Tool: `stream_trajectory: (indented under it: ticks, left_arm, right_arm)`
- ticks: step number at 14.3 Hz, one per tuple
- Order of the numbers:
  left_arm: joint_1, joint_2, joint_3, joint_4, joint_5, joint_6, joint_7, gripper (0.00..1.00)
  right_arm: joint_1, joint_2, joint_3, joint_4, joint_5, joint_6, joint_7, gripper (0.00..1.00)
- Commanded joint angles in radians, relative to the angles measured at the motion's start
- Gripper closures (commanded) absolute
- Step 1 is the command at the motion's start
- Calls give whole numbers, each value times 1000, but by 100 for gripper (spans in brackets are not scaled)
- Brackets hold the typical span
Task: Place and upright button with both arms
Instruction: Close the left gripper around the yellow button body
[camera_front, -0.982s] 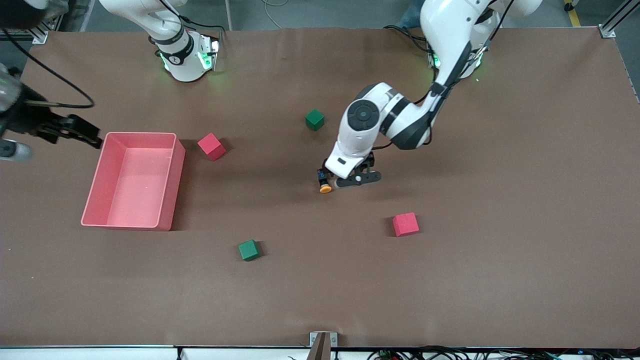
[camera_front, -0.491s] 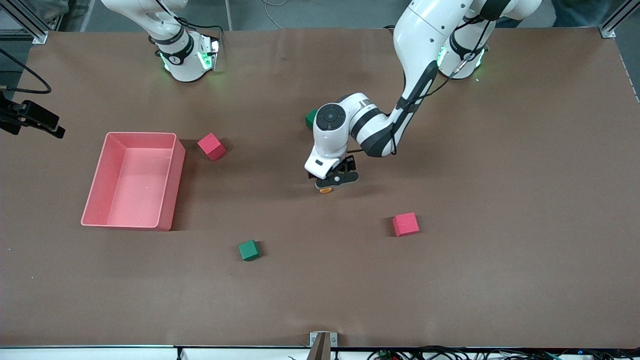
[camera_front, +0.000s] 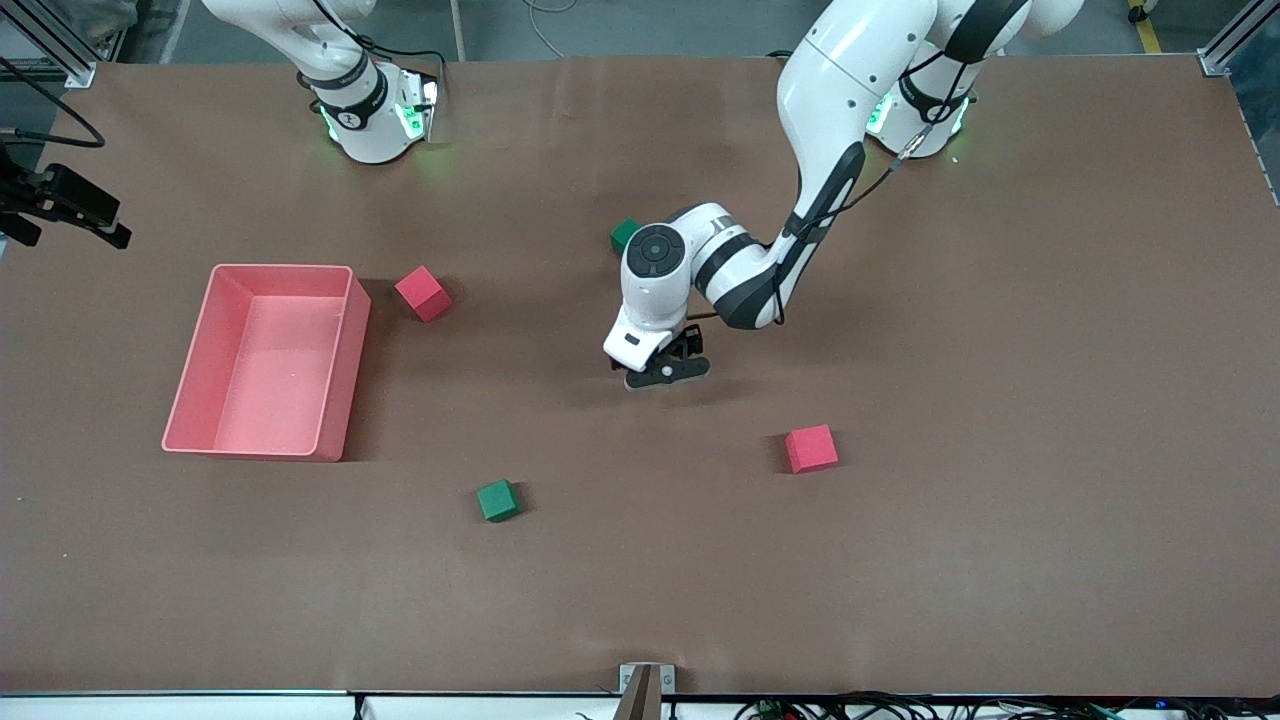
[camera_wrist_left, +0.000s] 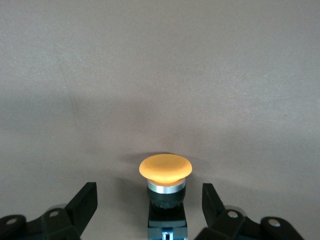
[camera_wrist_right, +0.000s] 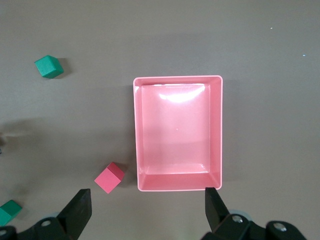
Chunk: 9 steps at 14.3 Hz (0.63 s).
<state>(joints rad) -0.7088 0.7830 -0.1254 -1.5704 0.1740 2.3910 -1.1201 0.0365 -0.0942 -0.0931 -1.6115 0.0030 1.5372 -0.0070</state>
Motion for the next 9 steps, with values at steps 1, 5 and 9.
stream_trajectory:
  ticks: [1, 5, 9]
  left_arm:
    - [-6, 13, 3, 24, 21, -3, -17, 13]
    - [-6, 15, 1, 24, 15, -3, -18, 37]
    - [-12, 32, 1, 26, 15, -3, -24, 55]
  right_arm:
    - [-17, -24, 16, -36, 0, -2, -14, 0]
    - [-14, -22, 21, -36, 0, -3, -14, 0]
    - [-12, -19, 22, -36, 0, -3, -13, 0]
